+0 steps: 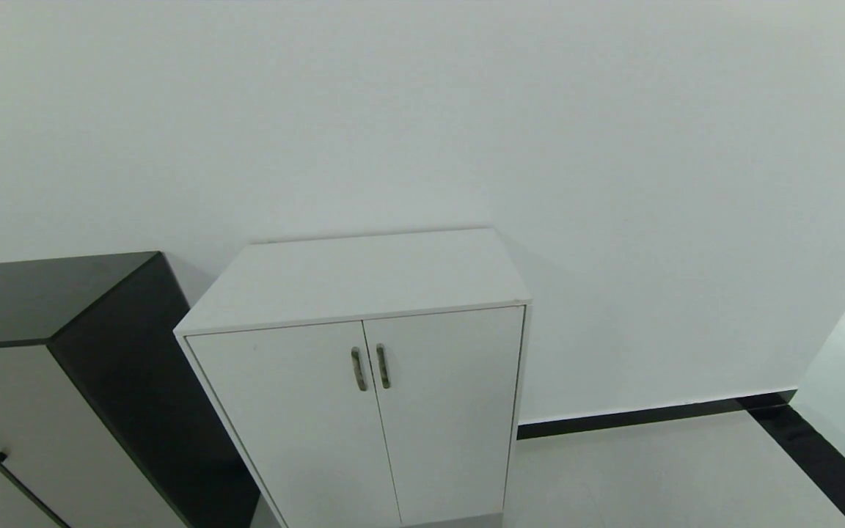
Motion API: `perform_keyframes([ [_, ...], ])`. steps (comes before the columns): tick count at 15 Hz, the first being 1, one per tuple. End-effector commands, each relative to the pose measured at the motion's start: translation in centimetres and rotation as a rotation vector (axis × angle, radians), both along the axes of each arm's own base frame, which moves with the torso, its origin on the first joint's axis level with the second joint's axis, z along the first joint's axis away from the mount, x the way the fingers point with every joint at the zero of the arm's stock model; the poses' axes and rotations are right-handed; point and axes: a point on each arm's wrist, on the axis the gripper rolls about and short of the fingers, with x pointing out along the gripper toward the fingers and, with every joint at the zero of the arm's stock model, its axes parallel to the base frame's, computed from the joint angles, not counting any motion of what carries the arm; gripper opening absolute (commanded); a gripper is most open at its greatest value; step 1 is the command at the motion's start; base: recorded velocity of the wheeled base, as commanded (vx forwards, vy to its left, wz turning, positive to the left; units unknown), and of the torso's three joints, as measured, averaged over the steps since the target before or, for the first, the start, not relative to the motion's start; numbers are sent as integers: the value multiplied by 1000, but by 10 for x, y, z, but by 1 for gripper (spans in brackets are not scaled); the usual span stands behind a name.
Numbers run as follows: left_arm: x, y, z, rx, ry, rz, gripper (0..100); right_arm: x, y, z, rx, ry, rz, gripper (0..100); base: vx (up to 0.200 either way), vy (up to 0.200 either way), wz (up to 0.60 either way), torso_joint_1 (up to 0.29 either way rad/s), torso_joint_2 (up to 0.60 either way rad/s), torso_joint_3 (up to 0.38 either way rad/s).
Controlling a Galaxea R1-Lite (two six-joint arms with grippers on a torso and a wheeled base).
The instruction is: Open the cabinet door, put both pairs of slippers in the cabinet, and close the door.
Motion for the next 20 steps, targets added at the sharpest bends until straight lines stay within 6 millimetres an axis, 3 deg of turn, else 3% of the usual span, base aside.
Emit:
perform_keyframes([
  [1,0,0,0,0,0,0,0,-13,-2,-6,27,-107,-101,0,0,0,0,0,0,0],
  [4,0,0,0,0,-1,0,0,-17,-1,-7,26,-162,-260,0,0,0,0,0,0,0],
  [8,0,0,0,0,-1,0,0,-26,-1,-8,35,-283,-283,0,0,0,0,0,0,0],
  [20,0,0,0,3,0,-2,0,-26,-1,-9,64,-275,-292,0,0,0,0,0,0,0],
])
